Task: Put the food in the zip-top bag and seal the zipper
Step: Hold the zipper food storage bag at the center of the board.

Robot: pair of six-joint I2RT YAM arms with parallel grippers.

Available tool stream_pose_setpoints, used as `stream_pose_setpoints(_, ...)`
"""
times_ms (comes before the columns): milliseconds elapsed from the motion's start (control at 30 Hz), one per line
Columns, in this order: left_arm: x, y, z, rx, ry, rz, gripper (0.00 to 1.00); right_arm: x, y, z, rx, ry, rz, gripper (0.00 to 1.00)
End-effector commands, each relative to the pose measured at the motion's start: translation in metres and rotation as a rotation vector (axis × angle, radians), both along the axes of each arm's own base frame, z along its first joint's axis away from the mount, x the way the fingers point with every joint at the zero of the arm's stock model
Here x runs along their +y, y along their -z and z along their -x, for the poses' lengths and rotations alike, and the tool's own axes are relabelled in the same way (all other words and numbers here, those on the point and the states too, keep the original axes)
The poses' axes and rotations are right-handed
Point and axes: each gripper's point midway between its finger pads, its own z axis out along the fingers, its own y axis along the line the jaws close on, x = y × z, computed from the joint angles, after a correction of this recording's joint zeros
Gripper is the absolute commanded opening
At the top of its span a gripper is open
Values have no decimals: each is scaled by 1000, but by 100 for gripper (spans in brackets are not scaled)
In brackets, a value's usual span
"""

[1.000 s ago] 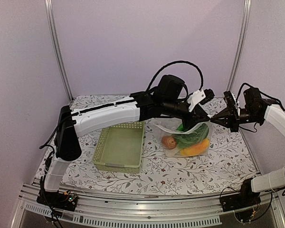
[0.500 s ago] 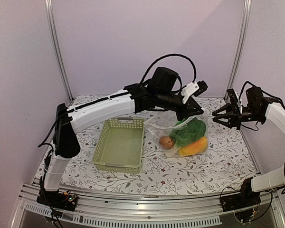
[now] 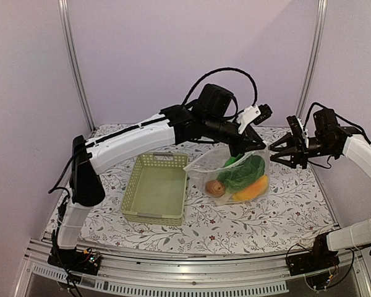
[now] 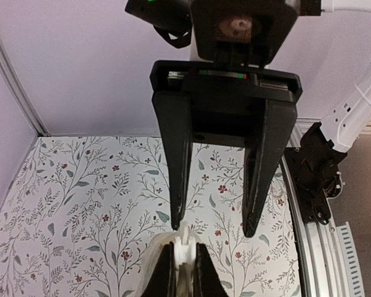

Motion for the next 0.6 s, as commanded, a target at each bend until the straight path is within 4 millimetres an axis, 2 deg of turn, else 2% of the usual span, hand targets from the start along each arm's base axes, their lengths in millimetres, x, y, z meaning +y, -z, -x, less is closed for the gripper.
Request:
stream_pose_setpoints(0,-2,-5,15,-1,43,-3,4,0,-13,-5,-49,28,8,41)
stream_pose_setpoints(167,-3,-6,23,-5,58,-9,4,2,-19,-6,-63,32,-4,41)
stream_pose_setpoints(333,-5,-6,26,-12,57,-10,6,6,-16,-4,-51,19,0,26)
stream_pose_setpoints(433,-6,-6,28,-11,61,-13,7,8,-15,-2,-50,9,0,13)
stream_pose_setpoints(500,-6,-6,29,-12,60,-13,11,8,-16,-1,-53,6,-1,0)
stream_pose_setpoints(567,-6,-4,27,-11,52,-17,21,8,-17,0,-60,7,0,0)
